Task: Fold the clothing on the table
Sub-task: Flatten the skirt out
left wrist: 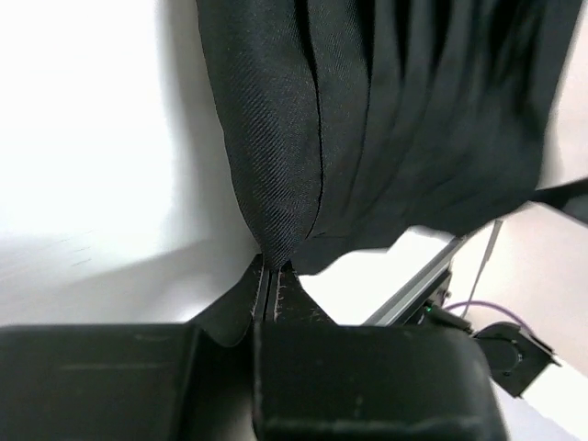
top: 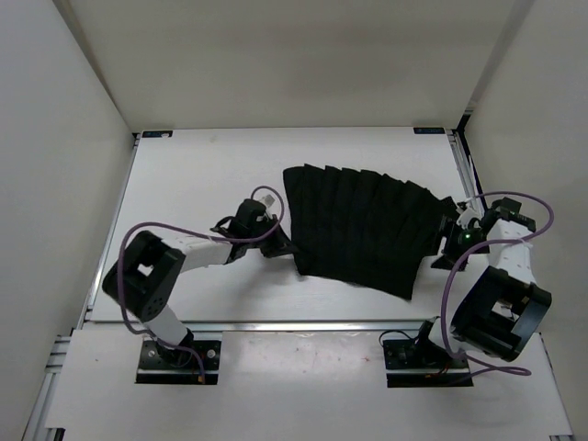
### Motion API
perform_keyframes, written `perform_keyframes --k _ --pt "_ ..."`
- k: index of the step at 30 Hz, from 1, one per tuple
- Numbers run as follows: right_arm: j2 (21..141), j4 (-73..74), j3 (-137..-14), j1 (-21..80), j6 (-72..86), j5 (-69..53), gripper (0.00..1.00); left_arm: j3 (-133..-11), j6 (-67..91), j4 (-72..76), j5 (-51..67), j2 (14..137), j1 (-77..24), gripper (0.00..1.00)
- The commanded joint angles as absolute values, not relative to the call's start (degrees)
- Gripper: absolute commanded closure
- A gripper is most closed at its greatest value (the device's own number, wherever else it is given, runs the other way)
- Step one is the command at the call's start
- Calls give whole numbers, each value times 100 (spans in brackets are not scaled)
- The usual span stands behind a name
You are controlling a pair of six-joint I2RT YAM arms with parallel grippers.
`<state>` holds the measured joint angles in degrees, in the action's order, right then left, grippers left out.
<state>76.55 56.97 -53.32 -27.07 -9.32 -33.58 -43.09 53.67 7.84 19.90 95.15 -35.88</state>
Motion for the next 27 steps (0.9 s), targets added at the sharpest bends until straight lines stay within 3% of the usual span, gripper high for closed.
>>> perform_keyframes --k 1,4,6,7,9,15,16,18,19,22,25,27 --pt "7638 5773 -5352 -2926 -799 -2813 1 -4149 4879 168 2248 8869 -3279 100" --pt "7515 5880 -5834 -3296 -897 -2735 1 -4026 4580 -359 2285 8606 -3129 97" --pt "7375 5757 -6116 -3112 -739 -2601 1 -3885 4588 -431 2329 8456 -3137 80" --pt "7331 5652 -6282 -3050 -686 -2662 1 -3798 4614 -387 2347 8298 -3129 48" --pt "7409 5406 -6397 -2823 -563 -3040 1 -3761 4632 -334 2259 8070 -3181 2" --pt "8435 5325 -6583 -3032 -633 -4778 1 -3893 4553 -317 2337 7884 -3007 1" --pt "8620 5344 -6583 -2980 -685 -4833 4 -3902 4553 -186 2416 7901 -2945 1" --pt "8805 5483 -6531 -2762 -800 -4739 25 -3998 4466 -193 2531 8120 -2892 1" --pt "8798 5667 -6539 -2586 -922 -4607 27 -4095 4413 -272 2575 8286 -2953 1" --pt "8667 5967 -6451 -2059 -1248 -3818 1 -4393 4052 -737 2540 8630 -3111 2" --pt "8306 5758 -6179 -1872 -1091 -3559 1 -4334 3963 -739 2478 8649 -3138 2" --pt "8366 5529 -6205 -2187 -828 -4023 8 -4158 4121 -432 2487 8561 -3120 1"
